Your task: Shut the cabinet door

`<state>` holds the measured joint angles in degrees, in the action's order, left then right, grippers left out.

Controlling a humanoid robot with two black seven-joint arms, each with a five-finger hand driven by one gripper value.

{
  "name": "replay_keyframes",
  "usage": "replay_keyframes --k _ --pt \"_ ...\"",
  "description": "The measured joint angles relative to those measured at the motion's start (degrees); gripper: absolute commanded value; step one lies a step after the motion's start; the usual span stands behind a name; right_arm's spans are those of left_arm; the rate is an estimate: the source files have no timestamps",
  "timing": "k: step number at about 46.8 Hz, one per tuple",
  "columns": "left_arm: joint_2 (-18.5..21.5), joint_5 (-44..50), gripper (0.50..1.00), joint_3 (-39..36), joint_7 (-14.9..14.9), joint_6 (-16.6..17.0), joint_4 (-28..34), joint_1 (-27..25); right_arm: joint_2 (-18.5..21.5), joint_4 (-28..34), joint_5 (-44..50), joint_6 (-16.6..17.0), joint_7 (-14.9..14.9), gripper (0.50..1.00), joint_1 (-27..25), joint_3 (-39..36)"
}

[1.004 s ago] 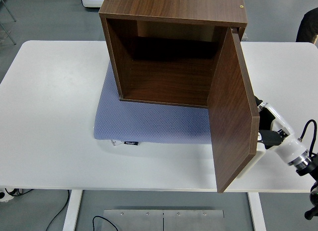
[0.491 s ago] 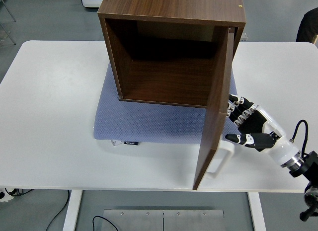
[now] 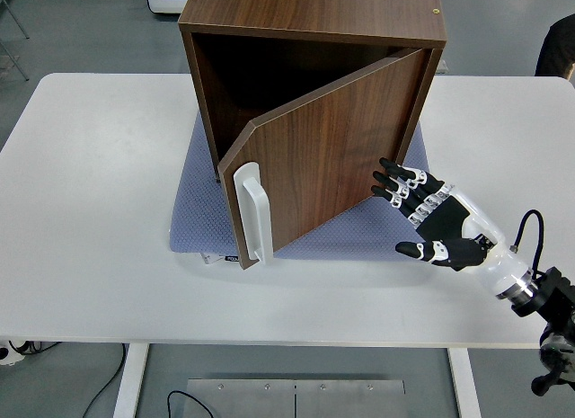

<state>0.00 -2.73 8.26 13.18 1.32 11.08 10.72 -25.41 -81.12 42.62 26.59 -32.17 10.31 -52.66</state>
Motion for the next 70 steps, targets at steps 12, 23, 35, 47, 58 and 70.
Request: replay_keyframes --k 12,23,35,47,58,70 --pt "0.0 0.0 1.0 0.0 0.0 0.0 0.0 0.0 0.8 -0.1 0.0 0.0 0.0 1.0 0.1 0.0" --pt "0.0 0.0 1.0 0.0 0.0 0.0 0.0 0.0 1.7 -0.2 1.5 0.0 0.0 1.0 0.0 1.4" --pt "0.0 0.0 1.0 0.0 0.0 0.0 0.0 0.0 3.0 -0.4 2.8 0.0 -0.3 1.0 0.0 3.3" --pt "0.0 0.0 1.0 0.0 0.0 0.0 0.0 0.0 5.9 -0.4 3.5 0.0 -0.3 1.0 1.3 4.8" --pt "0.0 0.0 1.0 0.0 0.0 0.0 0.0 0.0 7.3 -0.3 3.6 0.0 -0.3 1.0 2.7 4.9" --pt "0.0 0.0 1.0 0.0 0.0 0.0 0.0 0.0 9.2 0.0 3.6 0.0 -0.3 1.0 4.9 5.5"
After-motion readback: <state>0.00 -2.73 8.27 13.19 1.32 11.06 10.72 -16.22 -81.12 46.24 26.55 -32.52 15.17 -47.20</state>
